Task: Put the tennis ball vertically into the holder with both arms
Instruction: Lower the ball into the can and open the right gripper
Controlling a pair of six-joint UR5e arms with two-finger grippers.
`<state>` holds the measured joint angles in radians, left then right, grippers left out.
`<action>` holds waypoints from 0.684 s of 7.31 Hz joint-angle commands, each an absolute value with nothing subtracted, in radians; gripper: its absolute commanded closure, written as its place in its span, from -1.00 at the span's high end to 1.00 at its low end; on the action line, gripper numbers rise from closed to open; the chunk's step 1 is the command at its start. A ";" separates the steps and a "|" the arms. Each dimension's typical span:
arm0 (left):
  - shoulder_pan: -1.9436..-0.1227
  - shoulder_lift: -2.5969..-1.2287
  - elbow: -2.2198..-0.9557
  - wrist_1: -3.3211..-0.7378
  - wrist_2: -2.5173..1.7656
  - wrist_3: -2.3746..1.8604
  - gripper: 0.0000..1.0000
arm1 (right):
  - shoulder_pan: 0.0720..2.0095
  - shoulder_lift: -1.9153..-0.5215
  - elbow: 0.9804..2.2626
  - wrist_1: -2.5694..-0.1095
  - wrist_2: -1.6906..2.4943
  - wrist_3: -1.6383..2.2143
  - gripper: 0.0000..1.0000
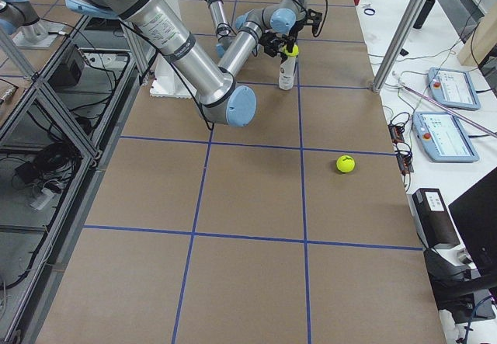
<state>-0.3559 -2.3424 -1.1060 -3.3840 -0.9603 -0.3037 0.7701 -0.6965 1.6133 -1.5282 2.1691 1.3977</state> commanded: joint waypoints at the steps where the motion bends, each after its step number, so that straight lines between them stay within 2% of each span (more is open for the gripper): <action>1: -0.356 -2.341 -1.104 -3.384 -0.960 -0.305 0.70 | 0.770 -0.699 1.623 -1.529 2.171 1.397 0.98; 5: -0.354 -2.341 -1.106 -3.390 -0.962 -0.305 0.74 | 0.775 -0.709 1.644 -1.529 2.174 1.397 0.98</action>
<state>-0.3544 -2.3410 -1.1060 -3.3893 -0.9606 -0.3063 0.7712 -0.7077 1.6417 -1.5294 2.1724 1.3975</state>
